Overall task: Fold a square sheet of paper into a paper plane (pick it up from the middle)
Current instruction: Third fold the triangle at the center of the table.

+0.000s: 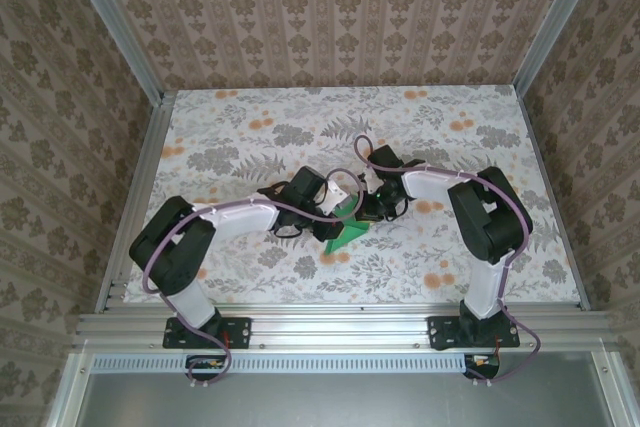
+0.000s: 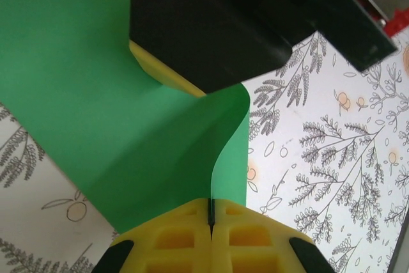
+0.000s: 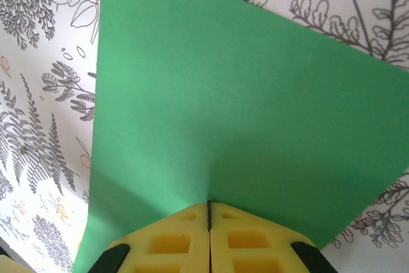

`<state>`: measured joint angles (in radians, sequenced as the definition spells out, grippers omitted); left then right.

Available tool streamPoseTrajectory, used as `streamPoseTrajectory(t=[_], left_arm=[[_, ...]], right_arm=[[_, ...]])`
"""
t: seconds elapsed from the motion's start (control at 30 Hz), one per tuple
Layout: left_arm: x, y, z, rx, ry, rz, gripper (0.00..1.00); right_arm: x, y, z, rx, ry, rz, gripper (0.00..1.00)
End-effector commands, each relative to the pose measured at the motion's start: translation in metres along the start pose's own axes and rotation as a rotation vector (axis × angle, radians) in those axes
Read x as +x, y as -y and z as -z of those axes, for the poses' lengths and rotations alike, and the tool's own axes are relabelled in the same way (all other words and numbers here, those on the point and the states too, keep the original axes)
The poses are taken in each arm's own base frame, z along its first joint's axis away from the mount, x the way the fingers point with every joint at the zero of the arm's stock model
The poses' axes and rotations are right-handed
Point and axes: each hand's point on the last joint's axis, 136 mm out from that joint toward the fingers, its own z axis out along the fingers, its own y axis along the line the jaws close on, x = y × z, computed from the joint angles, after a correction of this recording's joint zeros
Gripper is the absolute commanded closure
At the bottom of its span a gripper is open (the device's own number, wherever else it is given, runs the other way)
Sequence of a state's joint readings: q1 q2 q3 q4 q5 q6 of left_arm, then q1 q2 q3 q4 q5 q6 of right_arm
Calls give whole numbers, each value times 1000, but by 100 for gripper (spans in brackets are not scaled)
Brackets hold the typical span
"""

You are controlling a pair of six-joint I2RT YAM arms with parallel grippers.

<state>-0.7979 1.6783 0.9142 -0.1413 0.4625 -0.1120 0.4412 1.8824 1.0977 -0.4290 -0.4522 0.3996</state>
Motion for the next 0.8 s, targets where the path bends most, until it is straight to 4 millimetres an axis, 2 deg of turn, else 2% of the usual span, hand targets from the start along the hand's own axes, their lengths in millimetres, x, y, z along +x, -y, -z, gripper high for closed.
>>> streamPoseTrajectory(t=[0.0, 0.77], left_arm=[[-3, 2, 0, 48, -16, 0, 100], [1, -20, -13, 44, -42, 39, 99]], right_arm=[[8, 11, -6, 50, -53, 6, 92], [5, 8, -5, 41, -52, -10, 92]])
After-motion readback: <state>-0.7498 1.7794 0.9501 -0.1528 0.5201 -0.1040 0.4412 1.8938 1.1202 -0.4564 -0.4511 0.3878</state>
